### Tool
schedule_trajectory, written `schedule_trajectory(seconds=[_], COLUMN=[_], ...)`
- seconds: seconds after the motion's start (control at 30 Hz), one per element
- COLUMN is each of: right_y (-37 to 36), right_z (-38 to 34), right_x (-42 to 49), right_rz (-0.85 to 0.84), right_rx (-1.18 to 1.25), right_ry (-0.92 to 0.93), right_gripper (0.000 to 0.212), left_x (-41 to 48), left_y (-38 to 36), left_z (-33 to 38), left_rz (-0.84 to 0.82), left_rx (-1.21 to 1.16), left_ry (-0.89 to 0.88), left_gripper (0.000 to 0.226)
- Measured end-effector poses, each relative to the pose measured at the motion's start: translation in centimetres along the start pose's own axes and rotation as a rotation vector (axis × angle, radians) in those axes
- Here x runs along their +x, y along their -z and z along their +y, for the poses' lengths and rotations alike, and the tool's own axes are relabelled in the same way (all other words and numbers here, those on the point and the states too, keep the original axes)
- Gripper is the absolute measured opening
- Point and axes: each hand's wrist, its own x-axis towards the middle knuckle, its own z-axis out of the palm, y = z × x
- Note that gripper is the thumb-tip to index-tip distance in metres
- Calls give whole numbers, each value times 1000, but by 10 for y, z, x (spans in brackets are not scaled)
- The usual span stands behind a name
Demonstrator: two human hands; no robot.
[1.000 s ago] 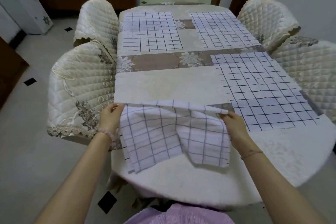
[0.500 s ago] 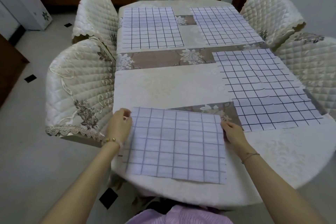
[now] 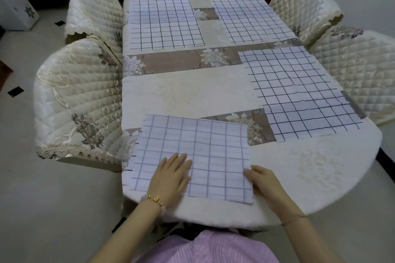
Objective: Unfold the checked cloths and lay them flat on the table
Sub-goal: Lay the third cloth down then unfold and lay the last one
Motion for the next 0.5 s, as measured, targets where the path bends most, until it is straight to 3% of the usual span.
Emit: schedule_trajectory(seconds=[0.13, 0.27, 0.4, 0.5], right_y=[-3, -8, -10, -13], right_z=[19, 21, 23, 21], right_x=[-17, -28, -27, -27], right_rz=[9, 59, 81, 66], right_rx=[-7, 29, 79, 112], right_ry=[-8, 21, 51, 42], right_gripper=[14, 42, 29, 21], left_x=[8, 13, 17, 17], left_y=[4, 6, 6, 14], left_z=[2, 9, 30, 55], left_rz=[-68, -56, 54, 20], left_rx=[35, 36, -87, -300], left_ry=[37, 15, -130, -206], left_gripper=[48, 47, 46, 68])
